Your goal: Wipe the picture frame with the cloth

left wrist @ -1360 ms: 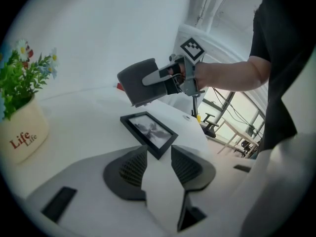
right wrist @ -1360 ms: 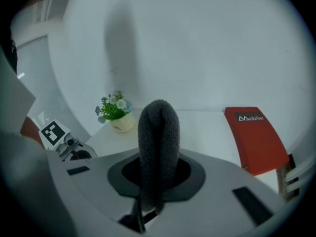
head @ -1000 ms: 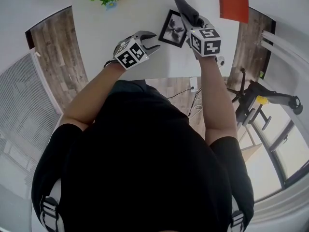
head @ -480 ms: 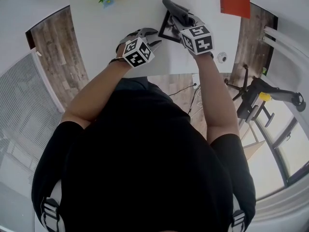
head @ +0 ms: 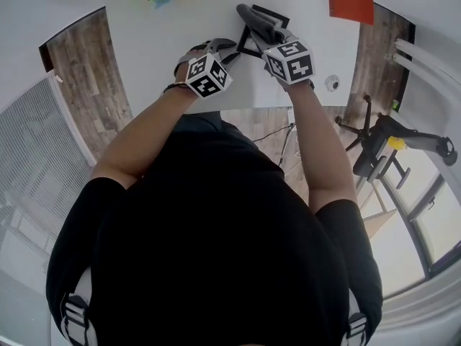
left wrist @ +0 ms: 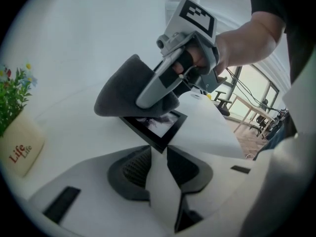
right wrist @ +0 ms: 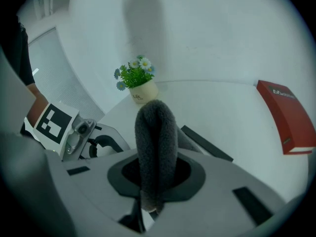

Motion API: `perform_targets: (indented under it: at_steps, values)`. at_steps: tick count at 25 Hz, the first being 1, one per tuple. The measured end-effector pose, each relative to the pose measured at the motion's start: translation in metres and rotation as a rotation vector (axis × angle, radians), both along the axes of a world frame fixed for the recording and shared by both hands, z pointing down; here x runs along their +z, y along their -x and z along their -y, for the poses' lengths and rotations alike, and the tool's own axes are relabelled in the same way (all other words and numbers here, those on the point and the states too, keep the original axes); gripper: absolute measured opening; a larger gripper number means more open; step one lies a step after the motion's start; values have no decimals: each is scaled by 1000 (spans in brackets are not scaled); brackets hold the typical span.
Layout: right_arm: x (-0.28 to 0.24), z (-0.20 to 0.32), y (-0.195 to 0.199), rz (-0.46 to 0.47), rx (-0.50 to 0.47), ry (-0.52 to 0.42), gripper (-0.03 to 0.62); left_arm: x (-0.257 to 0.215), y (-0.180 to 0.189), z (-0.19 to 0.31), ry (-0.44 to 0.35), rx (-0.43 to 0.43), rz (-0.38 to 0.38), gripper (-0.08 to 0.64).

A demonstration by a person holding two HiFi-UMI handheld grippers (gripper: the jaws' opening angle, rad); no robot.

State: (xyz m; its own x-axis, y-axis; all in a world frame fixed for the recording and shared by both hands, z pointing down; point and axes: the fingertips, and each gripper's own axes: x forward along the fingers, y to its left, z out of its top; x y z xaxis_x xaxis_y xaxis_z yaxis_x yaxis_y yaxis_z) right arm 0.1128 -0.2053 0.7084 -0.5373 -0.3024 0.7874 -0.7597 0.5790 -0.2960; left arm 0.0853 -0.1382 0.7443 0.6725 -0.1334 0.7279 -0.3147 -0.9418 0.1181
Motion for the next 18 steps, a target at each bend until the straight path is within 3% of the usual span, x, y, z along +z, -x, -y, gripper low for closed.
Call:
perform_targets:
  at_steps: [18]
  values:
    - [-2,-45,8,126,76,96,46,1,-1,0,-31,-1,8,106]
